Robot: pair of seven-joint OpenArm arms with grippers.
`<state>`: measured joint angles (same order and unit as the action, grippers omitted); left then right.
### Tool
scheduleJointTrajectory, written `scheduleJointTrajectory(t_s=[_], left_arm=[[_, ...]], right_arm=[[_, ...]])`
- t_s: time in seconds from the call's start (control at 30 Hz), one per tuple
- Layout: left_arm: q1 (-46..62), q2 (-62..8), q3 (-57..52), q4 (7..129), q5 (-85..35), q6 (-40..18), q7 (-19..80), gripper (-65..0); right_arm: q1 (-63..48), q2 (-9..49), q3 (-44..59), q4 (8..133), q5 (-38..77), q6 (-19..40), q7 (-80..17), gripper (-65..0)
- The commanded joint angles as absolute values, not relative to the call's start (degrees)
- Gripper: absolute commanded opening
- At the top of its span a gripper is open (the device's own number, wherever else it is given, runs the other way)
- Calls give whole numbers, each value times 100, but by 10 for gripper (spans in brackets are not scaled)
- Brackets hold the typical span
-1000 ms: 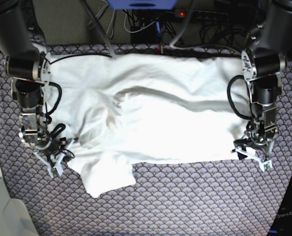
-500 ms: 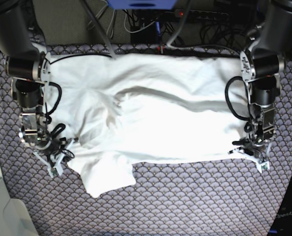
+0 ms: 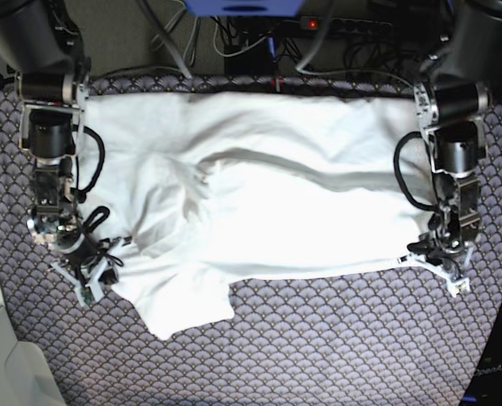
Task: Fold the T-shirt properly
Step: 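Hold the hem corners with both grippers and lift them, then drag the hem corners with both grippers over the shirt toward the collar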
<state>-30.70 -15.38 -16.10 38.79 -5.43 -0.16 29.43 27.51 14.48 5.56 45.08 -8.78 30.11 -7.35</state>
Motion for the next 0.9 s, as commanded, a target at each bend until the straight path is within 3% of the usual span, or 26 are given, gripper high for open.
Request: scheduleJointTrajectory(t_s=[0.0, 0.2, 0.5, 0.87], left_arm=[[-3222, -1631, -1631, 4233, -497, 48, 2905, -648], [-3152, -1622, -1631, 4743, -497, 57, 3301, -648], [-2844, -1622, -1640, 5077, -497, 57, 3468, -648], [-2281, -1552, -1789, 6782, -497, 31, 4382, -648]], right_arm=[[2844, 1596, 655, 4690, -822, 2967, -602, -650], [2756, 1596, 1095, 5042, -822, 3011, -857, -650], [2396, 1587, 1648, 5824, -822, 4000, -1437, -650], [1666, 1578, 1631, 6747, -813, 4000, -1437, -650]])
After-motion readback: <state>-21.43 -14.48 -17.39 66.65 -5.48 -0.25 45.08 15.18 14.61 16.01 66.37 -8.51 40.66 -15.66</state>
